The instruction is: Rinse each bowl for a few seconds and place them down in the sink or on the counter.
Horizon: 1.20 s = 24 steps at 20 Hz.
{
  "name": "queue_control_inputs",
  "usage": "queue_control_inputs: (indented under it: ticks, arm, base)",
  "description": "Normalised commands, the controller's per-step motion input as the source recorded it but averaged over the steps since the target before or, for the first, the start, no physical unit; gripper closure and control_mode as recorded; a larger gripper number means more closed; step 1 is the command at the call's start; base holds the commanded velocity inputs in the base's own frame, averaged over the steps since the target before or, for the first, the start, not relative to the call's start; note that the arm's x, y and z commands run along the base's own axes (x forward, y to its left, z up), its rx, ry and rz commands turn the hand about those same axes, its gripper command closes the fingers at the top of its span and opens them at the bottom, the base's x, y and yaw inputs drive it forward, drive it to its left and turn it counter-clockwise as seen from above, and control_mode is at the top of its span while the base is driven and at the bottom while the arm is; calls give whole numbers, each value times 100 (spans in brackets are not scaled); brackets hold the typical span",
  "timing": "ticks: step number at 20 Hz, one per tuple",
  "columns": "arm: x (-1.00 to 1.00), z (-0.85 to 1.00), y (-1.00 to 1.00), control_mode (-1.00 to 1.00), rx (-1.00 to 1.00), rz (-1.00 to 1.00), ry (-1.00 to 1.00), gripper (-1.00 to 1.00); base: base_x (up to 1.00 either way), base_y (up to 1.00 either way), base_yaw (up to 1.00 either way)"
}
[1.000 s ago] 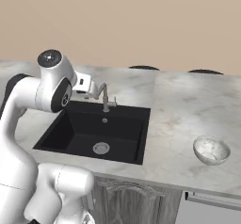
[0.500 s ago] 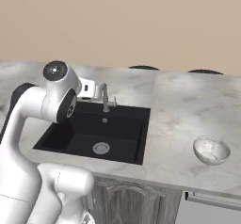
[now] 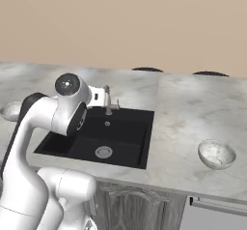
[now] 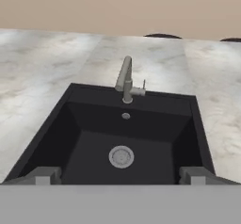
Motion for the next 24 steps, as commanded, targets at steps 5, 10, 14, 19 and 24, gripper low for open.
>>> queue_control_inputs:
  ticks: [5,10,14,19,24]
  arm:
    - [0,-18,-20,-100,0,7,-6,-100]
    - [5,-19,-18,-100,1,9,-8,-100]
    - [8,-13,-19,-100,0,10,-13,-100]
    - [8,-15,-9,-100,0,9,-18,-100]
    - [15,-14,-1,-100,0,6,-16,-100]
  base:
    - [0,0,0]
    - [0,0,0]
    - [0,0,0]
    - [0,0,0]
    - [0,0,0]
